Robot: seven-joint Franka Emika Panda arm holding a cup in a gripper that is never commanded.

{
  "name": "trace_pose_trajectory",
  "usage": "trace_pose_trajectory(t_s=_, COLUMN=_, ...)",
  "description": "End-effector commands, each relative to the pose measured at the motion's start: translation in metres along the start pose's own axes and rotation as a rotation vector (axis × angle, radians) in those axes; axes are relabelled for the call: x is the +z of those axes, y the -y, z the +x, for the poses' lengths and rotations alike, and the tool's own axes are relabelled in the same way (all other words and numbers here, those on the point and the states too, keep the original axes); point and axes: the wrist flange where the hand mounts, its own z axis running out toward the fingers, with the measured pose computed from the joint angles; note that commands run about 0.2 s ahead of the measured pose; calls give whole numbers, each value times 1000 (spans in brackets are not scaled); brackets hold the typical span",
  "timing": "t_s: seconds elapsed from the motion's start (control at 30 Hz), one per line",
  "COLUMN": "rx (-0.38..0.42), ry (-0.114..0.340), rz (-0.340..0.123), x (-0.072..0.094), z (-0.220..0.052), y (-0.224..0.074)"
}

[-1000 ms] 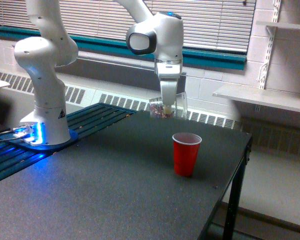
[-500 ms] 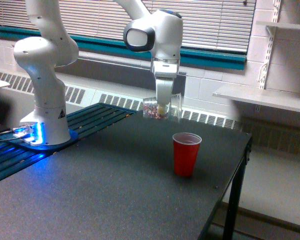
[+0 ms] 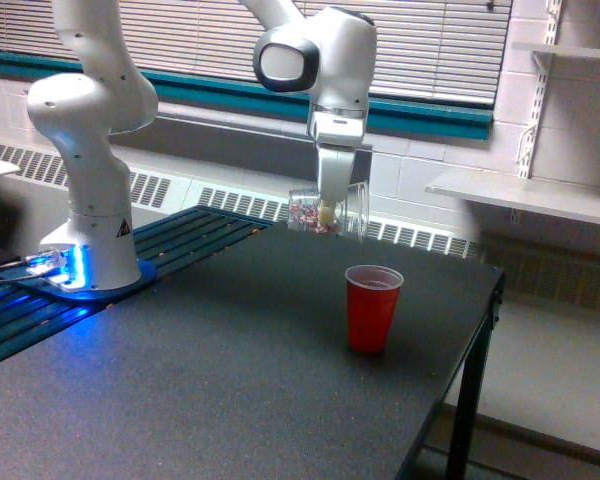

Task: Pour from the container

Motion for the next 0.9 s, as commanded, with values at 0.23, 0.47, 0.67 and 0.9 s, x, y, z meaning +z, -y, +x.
trace_pose_trajectory(t_s=0.23, rx=-50, ry=48, rz=-48, x=0, z=5, y=7)
trace_pose_trajectory(t_s=0.47, rx=-63, ry=75, rz=-64, x=3, z=10, y=12)
trace_pose_trajectory(t_s=0.67, rx=-80, ry=102, rz=-78, x=9, z=13, y=19)
trace_pose_trajectory(t_s=0.9, rx=-96, ry=131, rz=-80, x=17, z=14, y=28)
